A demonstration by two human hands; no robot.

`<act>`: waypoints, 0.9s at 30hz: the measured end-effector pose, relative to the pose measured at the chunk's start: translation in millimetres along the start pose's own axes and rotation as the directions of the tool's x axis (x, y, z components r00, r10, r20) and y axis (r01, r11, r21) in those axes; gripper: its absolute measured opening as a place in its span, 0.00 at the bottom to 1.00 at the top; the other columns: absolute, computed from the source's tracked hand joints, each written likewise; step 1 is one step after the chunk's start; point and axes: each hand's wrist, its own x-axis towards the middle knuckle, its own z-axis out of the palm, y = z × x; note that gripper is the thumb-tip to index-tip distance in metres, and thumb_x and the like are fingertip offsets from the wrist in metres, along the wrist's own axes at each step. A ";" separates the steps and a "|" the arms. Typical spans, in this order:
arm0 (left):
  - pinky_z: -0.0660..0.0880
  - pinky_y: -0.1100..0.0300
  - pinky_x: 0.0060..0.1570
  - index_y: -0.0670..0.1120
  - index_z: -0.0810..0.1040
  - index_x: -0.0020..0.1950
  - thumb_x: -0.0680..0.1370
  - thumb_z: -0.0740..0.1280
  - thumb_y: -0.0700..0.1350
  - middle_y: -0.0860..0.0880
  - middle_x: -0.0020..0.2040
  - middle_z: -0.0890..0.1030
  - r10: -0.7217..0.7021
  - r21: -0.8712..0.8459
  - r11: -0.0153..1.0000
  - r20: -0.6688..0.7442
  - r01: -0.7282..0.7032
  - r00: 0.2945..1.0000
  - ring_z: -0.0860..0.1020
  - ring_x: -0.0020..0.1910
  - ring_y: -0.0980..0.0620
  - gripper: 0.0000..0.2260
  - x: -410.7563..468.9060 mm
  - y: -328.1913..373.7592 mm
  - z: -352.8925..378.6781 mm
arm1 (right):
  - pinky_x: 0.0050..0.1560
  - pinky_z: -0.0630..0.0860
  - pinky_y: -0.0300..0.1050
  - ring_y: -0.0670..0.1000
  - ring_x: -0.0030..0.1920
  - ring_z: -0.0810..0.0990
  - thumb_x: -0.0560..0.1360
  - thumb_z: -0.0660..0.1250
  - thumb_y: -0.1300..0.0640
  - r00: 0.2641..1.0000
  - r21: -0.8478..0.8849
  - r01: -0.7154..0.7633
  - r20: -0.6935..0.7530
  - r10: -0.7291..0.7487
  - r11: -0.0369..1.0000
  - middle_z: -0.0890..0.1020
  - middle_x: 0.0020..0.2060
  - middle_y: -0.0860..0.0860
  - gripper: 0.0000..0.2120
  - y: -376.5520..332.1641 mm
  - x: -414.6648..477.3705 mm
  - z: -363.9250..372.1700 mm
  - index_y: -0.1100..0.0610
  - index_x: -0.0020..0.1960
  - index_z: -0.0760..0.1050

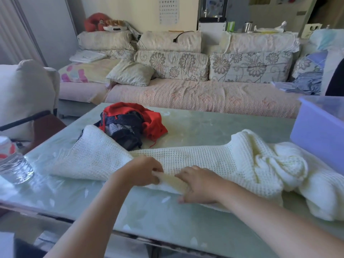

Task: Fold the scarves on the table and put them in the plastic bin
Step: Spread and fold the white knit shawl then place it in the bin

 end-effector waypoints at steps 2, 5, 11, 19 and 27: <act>0.73 0.61 0.48 0.57 0.81 0.56 0.73 0.71 0.49 0.58 0.50 0.80 -0.009 -0.018 1.000 -0.059 0.008 0.998 0.75 0.49 0.57 0.12 -10.3 2.1 -5.4 | 0.63 0.71 0.53 0.53 0.69 0.67 0.74 0.65 0.43 0.999 -0.129 -0.002 0.035 0.006 0.992 0.68 0.70 0.48 0.28 3.0 -6.5 -1.7 0.45 0.73 0.67; 0.75 0.58 0.52 0.58 0.80 0.59 0.74 0.71 0.53 0.58 0.52 0.80 0.002 -0.096 0.995 -0.018 -0.003 1.000 0.76 0.49 0.56 0.13 -26.9 13.8 -5.8 | 0.47 0.72 0.47 0.56 0.59 0.76 0.75 0.62 0.64 0.998 -0.301 -0.052 0.006 0.057 0.952 0.75 0.59 0.51 0.19 12.2 -14.1 -14.1 0.49 0.63 0.76; 0.70 0.58 0.41 0.47 0.81 0.44 0.78 0.62 0.63 0.54 0.38 0.78 -0.031 -0.217 0.971 0.294 0.098 0.955 0.74 0.36 0.53 0.21 -26.7 43.1 14.5 | 0.50 0.74 0.48 0.49 0.48 0.77 0.70 0.65 0.31 0.890 -0.100 -0.276 0.348 0.294 0.956 0.79 0.50 0.44 0.23 20.8 -36.4 -43.5 0.47 0.55 0.79; 0.55 0.32 0.71 0.56 0.51 0.79 0.75 0.59 0.71 0.49 0.80 0.47 -0.153 -0.026 0.986 0.268 0.166 0.951 0.47 0.78 0.38 0.38 11.9 61.0 41.2 | 0.70 0.67 0.57 0.54 0.72 0.68 0.77 0.56 0.31 0.936 0.247 -0.343 0.004 0.353 0.906 0.67 0.75 0.50 0.25 42.0 -8.1 -24.5 0.37 0.71 0.70; 0.37 0.29 0.70 0.59 0.36 0.78 0.72 0.53 0.76 0.50 0.78 0.32 -0.302 0.008 0.952 0.182 0.305 0.936 0.34 0.77 0.43 0.44 76.4 3.7 34.3 | 0.77 0.50 0.50 0.49 0.80 0.49 0.80 0.62 0.40 0.916 0.643 -0.239 -0.099 0.389 0.728 0.46 0.81 0.46 0.28 79.6 25.2 -12.1 0.37 0.78 0.58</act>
